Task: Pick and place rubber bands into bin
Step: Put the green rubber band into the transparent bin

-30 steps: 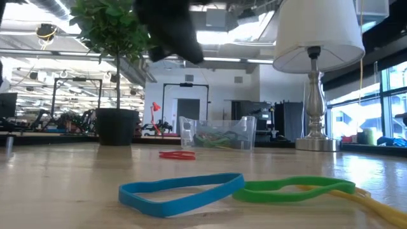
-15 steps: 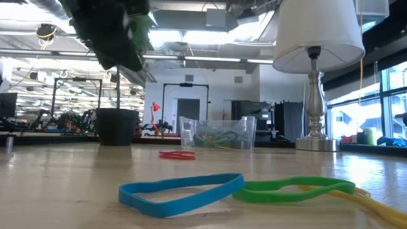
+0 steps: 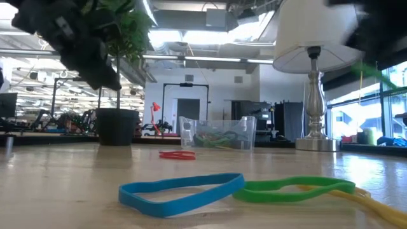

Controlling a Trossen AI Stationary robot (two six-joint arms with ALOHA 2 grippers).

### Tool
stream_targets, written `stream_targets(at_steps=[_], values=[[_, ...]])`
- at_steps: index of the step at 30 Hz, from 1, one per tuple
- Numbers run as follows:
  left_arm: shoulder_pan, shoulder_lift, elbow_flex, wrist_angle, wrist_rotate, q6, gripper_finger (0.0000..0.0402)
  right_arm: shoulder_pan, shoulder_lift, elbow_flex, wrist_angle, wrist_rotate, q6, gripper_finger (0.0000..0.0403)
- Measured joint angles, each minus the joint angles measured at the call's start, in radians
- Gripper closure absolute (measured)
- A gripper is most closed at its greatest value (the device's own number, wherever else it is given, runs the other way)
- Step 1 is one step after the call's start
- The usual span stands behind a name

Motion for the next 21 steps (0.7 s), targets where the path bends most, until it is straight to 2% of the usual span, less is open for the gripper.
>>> stream_targets(at_steps=[3, 6, 12, 16, 21], values=[[0.066, -0.031, -0.038, 0.000, 0.075, 0.072, 0.0400, -0.136, 0.005, 0.104, -0.006, 0.054, -0.077, 0.0401], [0.147, -0.046, -0.056, 0.002, 0.153, 0.159, 0.0400, -0.278, 0.036, 0.221, 0.006, 0.062, -0.175, 0.0401], [0.321, -0.046, -0.058, 0.022, 0.251, 0.332, 0.0400, -0.515, 0.194, 0.468, 0.016, 0.062, -0.398, 0.0402], [0.413, -0.046, -0.058, 0.086, 0.258, 0.385, 0.0400, -0.645, 0.339, 0.587, 0.008, 0.062, -0.441, 0.0403], [0.477, -0.046, -0.058, 0.154, 0.384, 0.412, 0.0400, -0.774, 0.491, 0.660, -0.005, 0.052, -0.439, 0.0403]])
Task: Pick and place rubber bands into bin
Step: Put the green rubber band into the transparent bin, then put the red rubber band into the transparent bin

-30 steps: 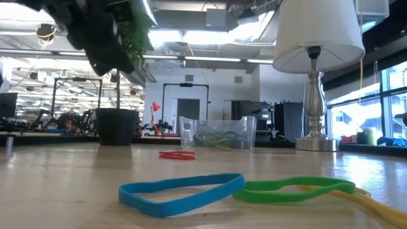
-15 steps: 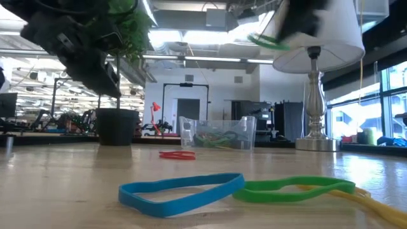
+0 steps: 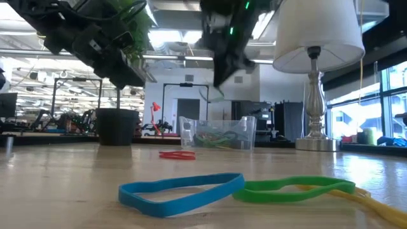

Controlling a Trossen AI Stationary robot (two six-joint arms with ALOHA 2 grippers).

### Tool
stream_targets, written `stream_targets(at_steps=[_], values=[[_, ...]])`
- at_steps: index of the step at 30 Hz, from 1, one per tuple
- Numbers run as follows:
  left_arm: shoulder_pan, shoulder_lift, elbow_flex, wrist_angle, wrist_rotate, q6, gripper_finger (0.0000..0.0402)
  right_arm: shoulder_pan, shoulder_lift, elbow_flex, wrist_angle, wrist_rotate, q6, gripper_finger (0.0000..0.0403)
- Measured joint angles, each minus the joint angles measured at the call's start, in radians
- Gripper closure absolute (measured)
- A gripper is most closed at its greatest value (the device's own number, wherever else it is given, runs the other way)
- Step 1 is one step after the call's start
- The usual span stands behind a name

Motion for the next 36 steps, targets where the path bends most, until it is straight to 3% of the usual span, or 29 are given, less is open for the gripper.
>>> stream_targets(at_steps=[9, 25, 30, 36], values=[[0.013, 0.000, 0.000, 0.009, 0.034, -0.012, 0.0400, -0.140, 0.143, 0.003, -0.018, -0.017, 0.085, 0.0394], [0.012, 0.001, 0.005, 0.028, 0.028, -0.025, 0.0400, -0.178, 0.146, 0.003, -0.077, -0.063, 0.075, 0.0275], [0.012, 0.001, 0.026, 0.028, -0.010, -0.055, 0.0400, -0.189, 0.145, 0.003, -0.105, -0.195, 0.016, 0.0270], [0.012, 0.001, 0.053, 0.029, -0.029, -0.070, 0.0400, -0.198, 0.144, 0.003, -0.099, -0.195, 0.000, 0.0270]])
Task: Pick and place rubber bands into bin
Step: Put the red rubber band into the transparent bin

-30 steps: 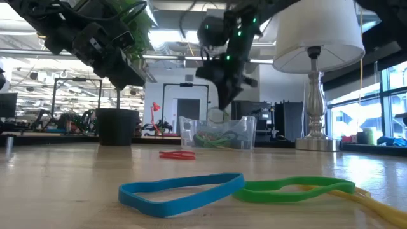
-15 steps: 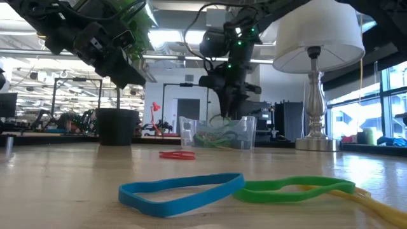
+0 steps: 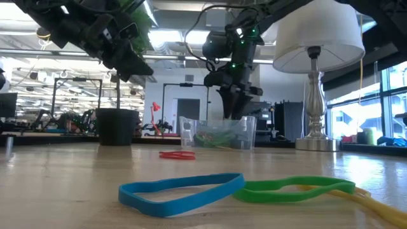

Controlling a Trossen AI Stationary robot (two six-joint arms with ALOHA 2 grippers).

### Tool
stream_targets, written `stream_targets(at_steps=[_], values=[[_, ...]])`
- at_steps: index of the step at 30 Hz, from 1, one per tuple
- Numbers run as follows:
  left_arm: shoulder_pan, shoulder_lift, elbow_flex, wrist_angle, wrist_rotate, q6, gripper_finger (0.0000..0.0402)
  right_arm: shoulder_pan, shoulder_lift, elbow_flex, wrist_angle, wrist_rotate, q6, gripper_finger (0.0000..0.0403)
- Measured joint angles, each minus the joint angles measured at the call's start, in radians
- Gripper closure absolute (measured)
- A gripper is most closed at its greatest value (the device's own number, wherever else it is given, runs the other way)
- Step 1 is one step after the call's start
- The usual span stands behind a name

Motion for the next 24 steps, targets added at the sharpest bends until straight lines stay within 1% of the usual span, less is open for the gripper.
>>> stream_targets(at_steps=[6, 10, 12, 14, 17, 20, 22, 24], values=[[-0.008, 0.000, 0.002, -0.007, 0.000, 0.001, 0.0400, 0.000, 0.000, 0.000, -0.002, 0.011, -0.005, 0.0270], [-0.050, 0.000, 0.002, -0.009, -0.001, 0.052, 0.0400, 0.024, -0.019, 0.000, -0.002, 0.014, -0.028, 0.0274], [-0.081, 0.000, 0.005, -0.023, -0.029, 0.068, 0.0400, 0.052, -0.043, 0.000, -0.022, 0.013, -0.041, 0.0287], [-0.112, 0.003, 0.025, -0.073, -0.090, 0.069, 0.0400, 0.078, -0.067, -0.009, -0.035, 0.008, -0.060, 0.0308], [-0.150, 0.018, 0.070, -0.168, -0.172, 0.087, 0.0400, 0.106, -0.130, -0.081, -0.026, -0.030, -0.072, 0.0348], [-0.180, 0.047, 0.118, -0.230, -0.205, 0.106, 0.0400, 0.142, -0.231, -0.194, 0.036, -0.030, -0.032, 0.0389], [-0.200, 0.070, 0.144, -0.245, -0.227, 0.107, 0.0400, 0.176, -0.311, -0.285, 0.083, -0.035, 0.002, 0.0396], [-0.219, 0.107, 0.173, -0.245, -0.245, 0.108, 0.0400, 0.214, -0.398, -0.380, 0.131, -0.037, 0.036, 0.0390]])
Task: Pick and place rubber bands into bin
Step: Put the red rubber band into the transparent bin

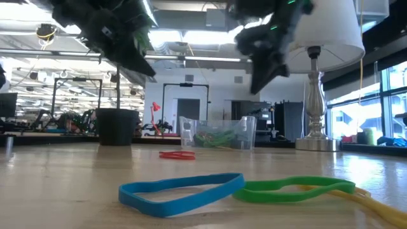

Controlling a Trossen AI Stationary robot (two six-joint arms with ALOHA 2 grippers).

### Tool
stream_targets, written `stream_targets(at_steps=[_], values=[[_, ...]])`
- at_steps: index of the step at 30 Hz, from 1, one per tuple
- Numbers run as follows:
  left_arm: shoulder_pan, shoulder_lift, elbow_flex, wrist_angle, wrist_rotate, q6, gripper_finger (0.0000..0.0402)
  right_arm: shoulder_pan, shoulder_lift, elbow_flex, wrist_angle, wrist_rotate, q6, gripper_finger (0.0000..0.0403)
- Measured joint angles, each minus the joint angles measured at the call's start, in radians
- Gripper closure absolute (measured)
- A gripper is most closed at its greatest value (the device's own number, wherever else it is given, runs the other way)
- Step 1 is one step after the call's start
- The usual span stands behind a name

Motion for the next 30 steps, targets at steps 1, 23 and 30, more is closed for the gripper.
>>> stream_targets(at_steps=[1, 23, 30], values=[[-0.009, 0.019, 0.014, -0.003, -0.012, 0.000, 0.0400, 0.021, -0.044, -0.045, 0.018, 0.001, 0.020, 0.0386], [-0.100, 0.591, 0.450, -0.250, -0.076, -0.370, 0.0254, 0.440, -0.599, -0.652, 0.126, 0.029, 0.432, 0.0399], [-0.100, 0.704, 0.451, -0.232, -0.141, -0.438, 0.0220, 0.476, -0.602, -0.710, 0.174, 0.034, 0.434, 0.0392]])
